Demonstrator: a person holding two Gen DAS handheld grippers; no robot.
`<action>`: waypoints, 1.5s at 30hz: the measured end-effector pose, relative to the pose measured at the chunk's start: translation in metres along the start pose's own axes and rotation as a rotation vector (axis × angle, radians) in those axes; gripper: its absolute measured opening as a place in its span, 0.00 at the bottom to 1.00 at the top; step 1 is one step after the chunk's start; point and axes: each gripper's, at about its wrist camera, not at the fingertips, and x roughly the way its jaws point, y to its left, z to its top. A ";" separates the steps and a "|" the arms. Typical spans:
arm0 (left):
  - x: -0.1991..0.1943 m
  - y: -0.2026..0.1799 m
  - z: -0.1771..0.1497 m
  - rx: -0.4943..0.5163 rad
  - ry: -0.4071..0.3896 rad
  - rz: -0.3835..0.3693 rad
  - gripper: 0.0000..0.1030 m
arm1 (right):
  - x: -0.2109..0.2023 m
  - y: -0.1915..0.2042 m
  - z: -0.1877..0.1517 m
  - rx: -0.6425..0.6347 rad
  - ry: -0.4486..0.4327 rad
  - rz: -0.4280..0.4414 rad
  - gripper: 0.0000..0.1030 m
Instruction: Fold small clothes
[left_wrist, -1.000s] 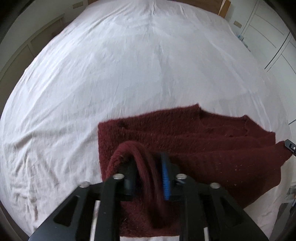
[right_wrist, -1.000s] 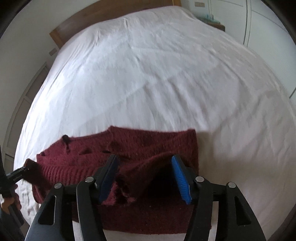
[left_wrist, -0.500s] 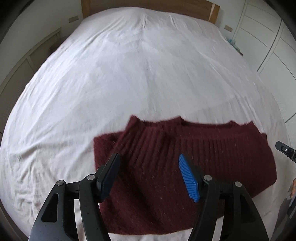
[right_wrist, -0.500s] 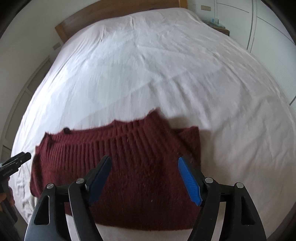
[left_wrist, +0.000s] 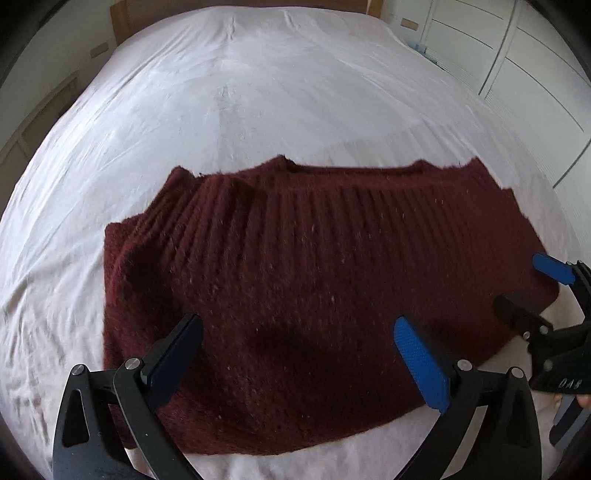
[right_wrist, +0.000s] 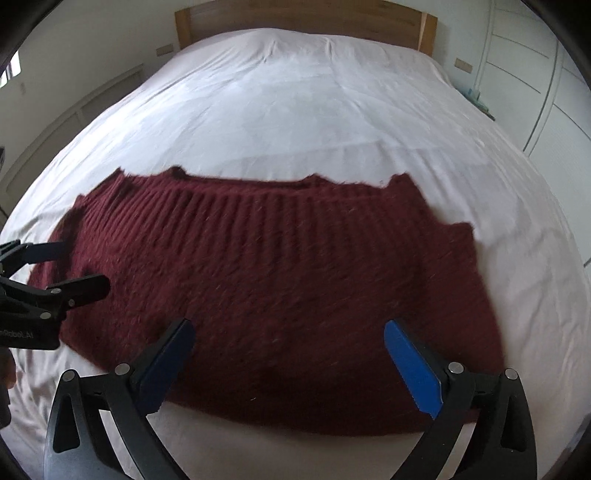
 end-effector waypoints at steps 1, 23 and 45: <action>0.003 0.000 -0.005 0.003 0.000 0.004 0.99 | 0.004 0.003 -0.005 -0.007 0.002 -0.009 1.00; 0.022 0.043 -0.050 -0.065 0.009 0.045 0.99 | 0.034 -0.072 -0.036 0.133 0.048 0.013 1.00; 0.035 0.143 -0.010 -0.316 0.147 -0.081 0.98 | -0.028 -0.058 -0.037 0.097 0.063 0.001 1.00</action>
